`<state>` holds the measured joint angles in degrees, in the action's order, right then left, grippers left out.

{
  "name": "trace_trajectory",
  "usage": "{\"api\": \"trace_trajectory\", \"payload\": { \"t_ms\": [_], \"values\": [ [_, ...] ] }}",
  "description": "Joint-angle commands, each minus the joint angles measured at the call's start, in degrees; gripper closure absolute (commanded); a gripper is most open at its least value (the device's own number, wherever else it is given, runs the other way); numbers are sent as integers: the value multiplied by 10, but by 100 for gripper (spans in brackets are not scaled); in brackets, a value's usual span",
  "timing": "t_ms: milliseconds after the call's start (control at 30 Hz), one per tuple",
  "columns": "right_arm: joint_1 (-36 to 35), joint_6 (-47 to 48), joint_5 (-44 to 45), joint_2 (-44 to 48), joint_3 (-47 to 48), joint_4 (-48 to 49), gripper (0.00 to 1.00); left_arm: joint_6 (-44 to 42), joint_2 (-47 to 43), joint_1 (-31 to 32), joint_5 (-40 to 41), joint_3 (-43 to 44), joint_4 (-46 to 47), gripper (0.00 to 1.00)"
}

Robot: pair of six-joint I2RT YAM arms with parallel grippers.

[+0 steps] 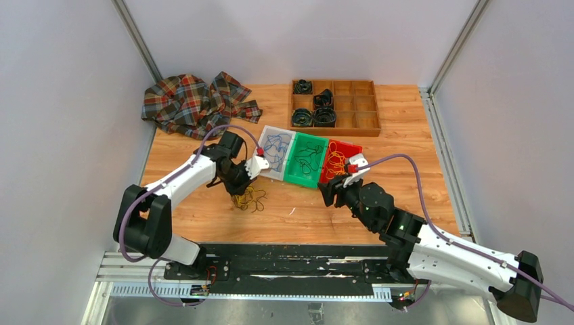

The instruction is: Untangle the cables

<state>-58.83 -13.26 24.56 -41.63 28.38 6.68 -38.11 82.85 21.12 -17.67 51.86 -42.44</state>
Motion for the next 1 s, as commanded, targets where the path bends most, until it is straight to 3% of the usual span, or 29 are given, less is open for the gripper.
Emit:
{"api": "trace_trajectory", "payload": {
  "t_ms": [0,133,367,633,967],
  "values": [
    [7,-8,-8,11,7,-3,44,-13,-29,-3,-38,42,-44,99],
    [8,-6,-19,-3,6,19,44,-32,-79,-4,-73,69,-120,99],
    [7,-16,-89,-91,31,100,34,-26,-147,-3,-103,113,-189,99],
    [4,-79,-228,-267,130,216,31,12,-183,-2,-147,134,-196,99],
    [-1,-98,-327,-397,185,310,34,11,-199,-2,-169,157,-212,99]
  ]
}}
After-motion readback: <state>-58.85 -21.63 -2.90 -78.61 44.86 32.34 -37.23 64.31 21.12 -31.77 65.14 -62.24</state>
